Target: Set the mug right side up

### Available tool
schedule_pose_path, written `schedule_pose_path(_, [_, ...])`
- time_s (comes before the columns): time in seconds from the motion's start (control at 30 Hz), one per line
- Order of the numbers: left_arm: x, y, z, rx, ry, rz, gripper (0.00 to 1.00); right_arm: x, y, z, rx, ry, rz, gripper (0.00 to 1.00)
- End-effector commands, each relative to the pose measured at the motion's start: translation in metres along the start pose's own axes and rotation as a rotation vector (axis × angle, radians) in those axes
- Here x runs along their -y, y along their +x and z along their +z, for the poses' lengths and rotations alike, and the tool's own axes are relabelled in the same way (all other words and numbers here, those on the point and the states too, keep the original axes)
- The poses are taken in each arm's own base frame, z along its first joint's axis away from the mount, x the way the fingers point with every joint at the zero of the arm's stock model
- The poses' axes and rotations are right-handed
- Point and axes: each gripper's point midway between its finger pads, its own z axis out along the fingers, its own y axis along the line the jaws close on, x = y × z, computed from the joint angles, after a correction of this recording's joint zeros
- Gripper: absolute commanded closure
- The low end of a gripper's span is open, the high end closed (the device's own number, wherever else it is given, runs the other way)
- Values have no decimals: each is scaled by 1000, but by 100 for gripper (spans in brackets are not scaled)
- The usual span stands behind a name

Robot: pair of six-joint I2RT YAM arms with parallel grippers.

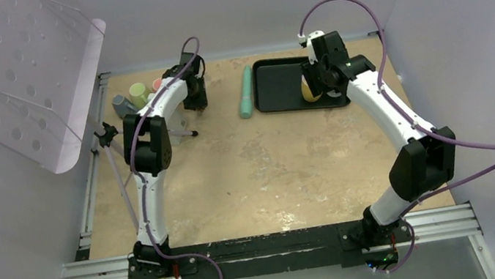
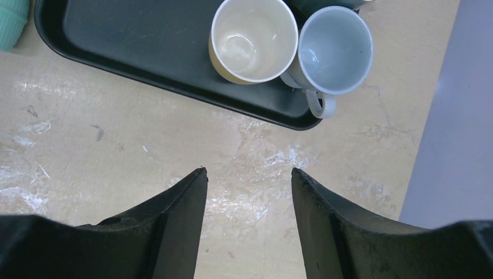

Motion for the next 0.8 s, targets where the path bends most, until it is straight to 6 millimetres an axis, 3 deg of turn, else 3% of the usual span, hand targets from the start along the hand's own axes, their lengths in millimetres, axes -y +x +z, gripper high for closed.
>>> schedule_pose_path(0.0, [-4, -24, -6, 64, -24, -19, 71, 0, -10, -10, 59, -16, -2, 42])
schedule_pose_path(0.1, [-5, -23, -5, 56, -25, -26, 100, -1, -8, -8, 55, -20, -3, 42])
schedule_pose_path(0.2, [-5, -26, -10, 75, -10, -20, 100, -1, -12, -7, 61, -20, -1, 42])
schedule_pose_path(0.3, [4, -34, -27, 102, 61, 4, 100, -1, -22, -12, 83, -31, 32, 42])
schedule_pose_path(0.43, [33, -41, -74, 140, 274, 35, 100, -23, -40, -26, 146, -122, 107, 42])
schedule_pose_path(0.53, [52, -44, -115, 164, 423, 54, 100, -51, -61, -44, 229, -229, 177, 41])
schedule_pose_path(0.67, [78, -52, -176, 170, 611, 85, 100, -92, -94, -79, 384, -475, 282, 39])
schedule_pose_path(0.77, [97, -56, -222, 185, 757, 87, 100, -108, -118, -108, 534, -636, 416, 36])
